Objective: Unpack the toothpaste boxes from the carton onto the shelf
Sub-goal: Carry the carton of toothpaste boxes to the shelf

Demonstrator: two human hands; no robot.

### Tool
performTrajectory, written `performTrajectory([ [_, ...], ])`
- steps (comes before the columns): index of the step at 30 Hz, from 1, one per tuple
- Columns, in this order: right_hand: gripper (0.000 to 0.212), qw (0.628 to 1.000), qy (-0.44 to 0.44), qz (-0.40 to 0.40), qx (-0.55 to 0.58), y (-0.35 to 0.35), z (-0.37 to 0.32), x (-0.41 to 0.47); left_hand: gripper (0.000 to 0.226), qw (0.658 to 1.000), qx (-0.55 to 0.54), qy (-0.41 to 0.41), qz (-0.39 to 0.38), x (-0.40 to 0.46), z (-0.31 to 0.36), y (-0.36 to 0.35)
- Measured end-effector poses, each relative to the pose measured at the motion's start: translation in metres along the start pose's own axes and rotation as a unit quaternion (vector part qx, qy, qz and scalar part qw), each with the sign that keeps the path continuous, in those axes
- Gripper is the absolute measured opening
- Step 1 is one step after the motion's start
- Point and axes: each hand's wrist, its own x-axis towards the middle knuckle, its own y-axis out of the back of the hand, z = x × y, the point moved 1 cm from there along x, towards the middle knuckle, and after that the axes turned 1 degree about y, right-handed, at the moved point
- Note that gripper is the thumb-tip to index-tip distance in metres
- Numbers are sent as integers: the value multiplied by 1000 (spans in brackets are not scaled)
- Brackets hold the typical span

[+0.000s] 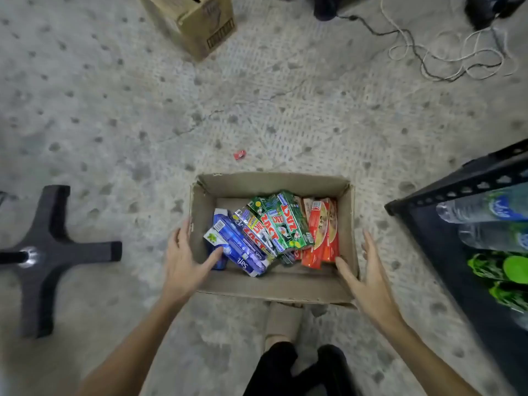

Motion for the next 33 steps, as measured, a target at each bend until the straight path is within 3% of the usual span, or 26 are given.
performTrajectory([
  [6,90,1000,5,6,-24,-26,29,47,115,996,-79,0,-37,44,-30,-31],
  [12,81,995,35,49,-84,-36,50,66,90,994,-95,-29,-35,72,-42,-33],
  [17,78,989,58,58,-124,-41,60,74,92,985,-145,-31,-86,78,-63,-37],
  [20,82,989,77,56,-113,-45,68,75,81,985,-164,-8,-51,69,-60,-49],
  [25,80,982,94,79,-146,-46,76,73,63,986,-160,-15,-55,69,-64,-57],
  [33,77,984,118,67,-118,-9,86,60,62,991,-98,-48,-84,58,-41,-42],
])
